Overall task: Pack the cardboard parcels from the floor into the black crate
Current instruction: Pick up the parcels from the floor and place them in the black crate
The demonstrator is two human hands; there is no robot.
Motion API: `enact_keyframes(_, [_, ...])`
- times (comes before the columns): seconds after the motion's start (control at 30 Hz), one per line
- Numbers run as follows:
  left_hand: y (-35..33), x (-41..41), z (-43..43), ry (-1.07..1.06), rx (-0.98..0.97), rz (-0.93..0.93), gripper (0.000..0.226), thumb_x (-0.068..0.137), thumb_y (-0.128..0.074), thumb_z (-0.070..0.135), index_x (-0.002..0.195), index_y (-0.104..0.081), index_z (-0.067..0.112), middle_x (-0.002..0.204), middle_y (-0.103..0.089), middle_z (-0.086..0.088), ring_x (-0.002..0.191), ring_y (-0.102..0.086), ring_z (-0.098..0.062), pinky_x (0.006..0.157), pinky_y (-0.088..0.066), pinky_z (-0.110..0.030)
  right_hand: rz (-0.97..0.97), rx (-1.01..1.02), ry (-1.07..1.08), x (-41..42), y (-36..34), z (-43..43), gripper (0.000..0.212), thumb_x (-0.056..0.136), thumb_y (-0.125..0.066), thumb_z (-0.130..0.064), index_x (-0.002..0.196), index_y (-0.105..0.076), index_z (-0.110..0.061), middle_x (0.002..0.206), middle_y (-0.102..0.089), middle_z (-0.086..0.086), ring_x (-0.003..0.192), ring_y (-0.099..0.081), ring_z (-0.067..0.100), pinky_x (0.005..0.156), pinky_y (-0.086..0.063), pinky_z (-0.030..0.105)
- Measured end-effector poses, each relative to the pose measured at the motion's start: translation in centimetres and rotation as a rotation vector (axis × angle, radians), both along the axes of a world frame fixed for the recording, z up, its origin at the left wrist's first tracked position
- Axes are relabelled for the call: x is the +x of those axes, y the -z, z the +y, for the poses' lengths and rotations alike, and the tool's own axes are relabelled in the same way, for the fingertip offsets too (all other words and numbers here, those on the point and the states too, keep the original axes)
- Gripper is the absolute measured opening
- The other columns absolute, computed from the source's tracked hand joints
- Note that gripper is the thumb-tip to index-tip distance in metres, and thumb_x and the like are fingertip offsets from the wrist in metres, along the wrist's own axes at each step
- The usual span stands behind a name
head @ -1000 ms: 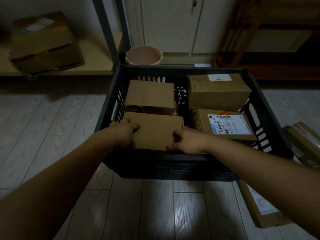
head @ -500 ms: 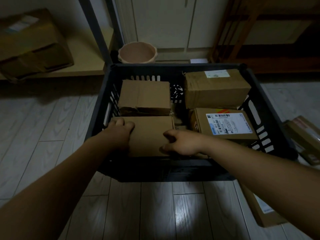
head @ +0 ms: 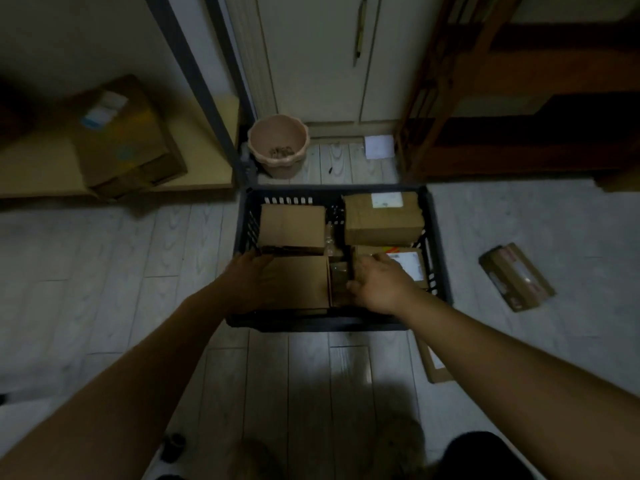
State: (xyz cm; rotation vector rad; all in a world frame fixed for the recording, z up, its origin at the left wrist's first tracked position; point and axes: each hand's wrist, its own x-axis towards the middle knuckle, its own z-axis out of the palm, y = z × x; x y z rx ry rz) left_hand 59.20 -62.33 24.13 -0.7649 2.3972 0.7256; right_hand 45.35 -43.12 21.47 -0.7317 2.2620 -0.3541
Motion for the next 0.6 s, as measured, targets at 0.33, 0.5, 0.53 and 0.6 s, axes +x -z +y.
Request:
enact_keyframes(0.33, [-28.4, 3.2, 7.6, -0.261, -0.022, 0.122, 0.078, 0.089, -0.061, 0.036, 0.151, -0.015, 0.024, 0.159, -0.007, -0.01, 0.146, -0.004, -0.029, 0.117, -0.011, -0.043, 0.108, -0.159, 0.105, 2.5, -28.3, 5.9, 0.07, 0.092, -0.049, -0.045, 0.15, -0.022, -0.017, 0.149, -0.032, 0.012, 0.135, -0.03, 0.03, 0.11, -0.032, 0.042])
enact_keyframes(0.5, [-35.2, 4.5, 10.3, -0.224, -0.115, 0.217, 0.082, 0.085, -0.061, 0.046, 0.151, -0.014, 0.029, 0.16, -0.003, -0.007, 0.146, 0.0, -0.029, 0.117, -0.01, -0.043, 0.236, -0.124, 0.073, 2.5, -35.5, 10.9, 0.077, 0.092, -0.047, -0.05, 0.153, -0.008, -0.022, 0.161, -0.004, 0.009, 0.147, -0.006, 0.027, 0.118, -0.014, 0.04])
enact_keyframes(0.53, [-36.0, 4.7, 11.1, -0.209, -0.118, 0.236, 0.082, 0.085, -0.061, 0.047, 0.15, -0.013, 0.031, 0.16, -0.001, -0.005, 0.146, 0.001, -0.028, 0.117, -0.01, -0.042, 0.253, -0.128, 0.1, 2.7, -36.5, 12.2, 0.077, 0.092, -0.046, -0.051, 0.153, -0.008, -0.023, 0.161, -0.003, 0.009, 0.147, -0.005, 0.027, 0.119, -0.013, 0.04])
enact_keyframes(0.6, [-37.3, 4.6, 12.9, -0.156, -0.099, 0.26, 0.083, 0.085, -0.061, 0.046, 0.15, -0.011, 0.033, 0.16, 0.001, -0.003, 0.147, 0.002, -0.027, 0.117, -0.01, -0.041, 0.29, -0.126, 0.18, 3.6, -38.7, 15.4, 0.078, 0.093, -0.046, -0.053, 0.153, -0.008, -0.023, 0.161, -0.002, 0.008, 0.147, -0.005, 0.027, 0.119, -0.013, 0.04])
